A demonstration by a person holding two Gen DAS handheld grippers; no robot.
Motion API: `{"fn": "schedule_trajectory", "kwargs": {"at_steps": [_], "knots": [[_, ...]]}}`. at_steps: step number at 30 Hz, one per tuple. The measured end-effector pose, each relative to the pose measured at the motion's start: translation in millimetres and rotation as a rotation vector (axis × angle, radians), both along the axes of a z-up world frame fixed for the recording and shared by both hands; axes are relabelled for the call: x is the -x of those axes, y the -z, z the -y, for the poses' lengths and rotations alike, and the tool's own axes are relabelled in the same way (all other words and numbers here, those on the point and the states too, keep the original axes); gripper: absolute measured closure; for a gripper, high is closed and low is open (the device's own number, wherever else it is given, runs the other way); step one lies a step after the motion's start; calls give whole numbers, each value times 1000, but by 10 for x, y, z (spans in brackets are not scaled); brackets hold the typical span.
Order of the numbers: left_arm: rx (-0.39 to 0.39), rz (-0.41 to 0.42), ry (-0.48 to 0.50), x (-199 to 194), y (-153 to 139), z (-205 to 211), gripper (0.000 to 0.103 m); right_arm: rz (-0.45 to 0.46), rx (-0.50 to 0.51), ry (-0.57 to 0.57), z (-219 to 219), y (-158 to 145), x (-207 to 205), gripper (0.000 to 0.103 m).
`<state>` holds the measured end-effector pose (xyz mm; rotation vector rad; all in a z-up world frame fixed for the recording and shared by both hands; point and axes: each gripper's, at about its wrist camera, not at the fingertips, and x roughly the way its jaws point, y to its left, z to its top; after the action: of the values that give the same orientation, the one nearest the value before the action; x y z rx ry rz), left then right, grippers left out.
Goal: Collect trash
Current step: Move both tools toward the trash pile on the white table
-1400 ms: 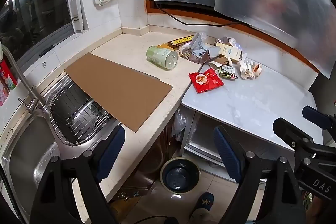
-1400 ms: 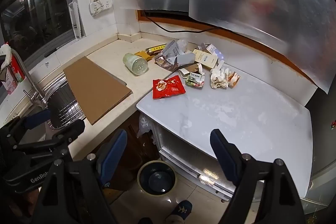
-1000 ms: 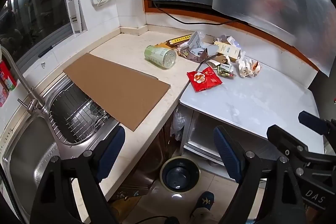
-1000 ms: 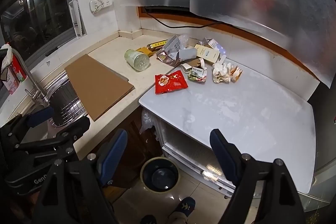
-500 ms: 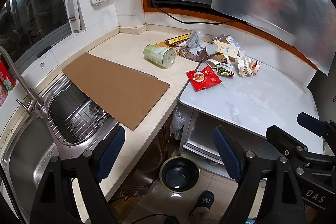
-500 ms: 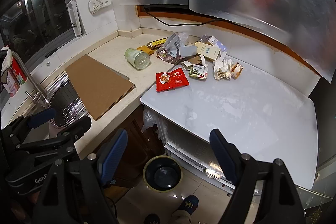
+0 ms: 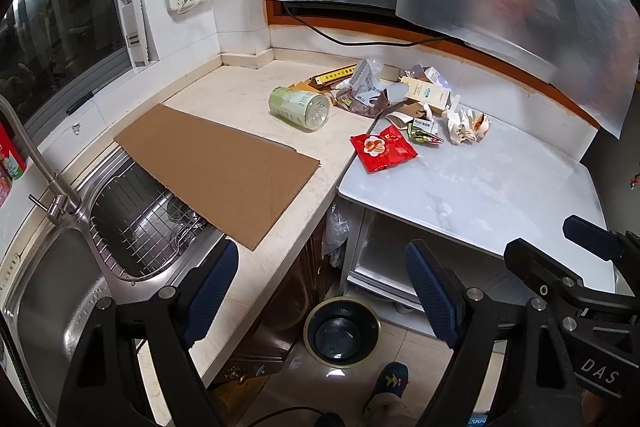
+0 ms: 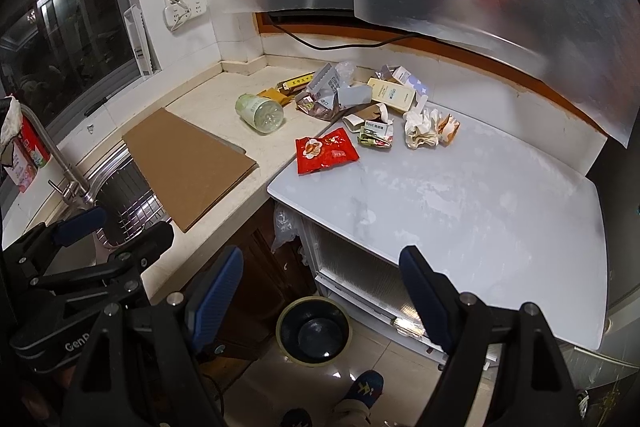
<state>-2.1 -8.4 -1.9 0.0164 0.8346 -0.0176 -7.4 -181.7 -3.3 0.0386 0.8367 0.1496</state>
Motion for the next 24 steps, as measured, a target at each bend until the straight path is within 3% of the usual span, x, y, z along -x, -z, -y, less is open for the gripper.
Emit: {"fn": "schedule_trajectory", "kwargs": {"at_steps": [24], "knots": [[-23, -20, 37, 148, 42, 13, 20, -24, -44, 26, 14, 47, 143, 26]]}}
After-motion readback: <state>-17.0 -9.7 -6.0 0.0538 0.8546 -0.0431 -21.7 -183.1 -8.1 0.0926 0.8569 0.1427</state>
